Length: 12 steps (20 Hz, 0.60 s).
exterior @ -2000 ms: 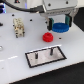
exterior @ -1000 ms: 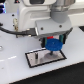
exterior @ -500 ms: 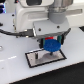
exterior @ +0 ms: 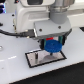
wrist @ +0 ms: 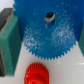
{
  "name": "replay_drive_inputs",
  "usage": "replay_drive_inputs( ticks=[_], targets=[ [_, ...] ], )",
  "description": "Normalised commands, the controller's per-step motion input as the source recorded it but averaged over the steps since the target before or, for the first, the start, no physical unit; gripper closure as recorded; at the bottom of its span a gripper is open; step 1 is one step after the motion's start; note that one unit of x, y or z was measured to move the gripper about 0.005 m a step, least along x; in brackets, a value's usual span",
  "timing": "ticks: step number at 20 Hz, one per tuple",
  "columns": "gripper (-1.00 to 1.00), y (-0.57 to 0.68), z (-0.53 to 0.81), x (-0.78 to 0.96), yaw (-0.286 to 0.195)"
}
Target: Insert the blue gear onto the right peg, followed by the red gear
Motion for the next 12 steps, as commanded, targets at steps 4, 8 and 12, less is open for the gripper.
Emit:
replay_drive_inputs(
  ticks=[4,8,12],
  targets=[
    [1.0,0.0,-0.22,0.17,0.0],
    [1.0,0.0,-0.12,0.17,0.0],
    [-1.0,0.04,-0.04,0.09,0.0]
  ],
)
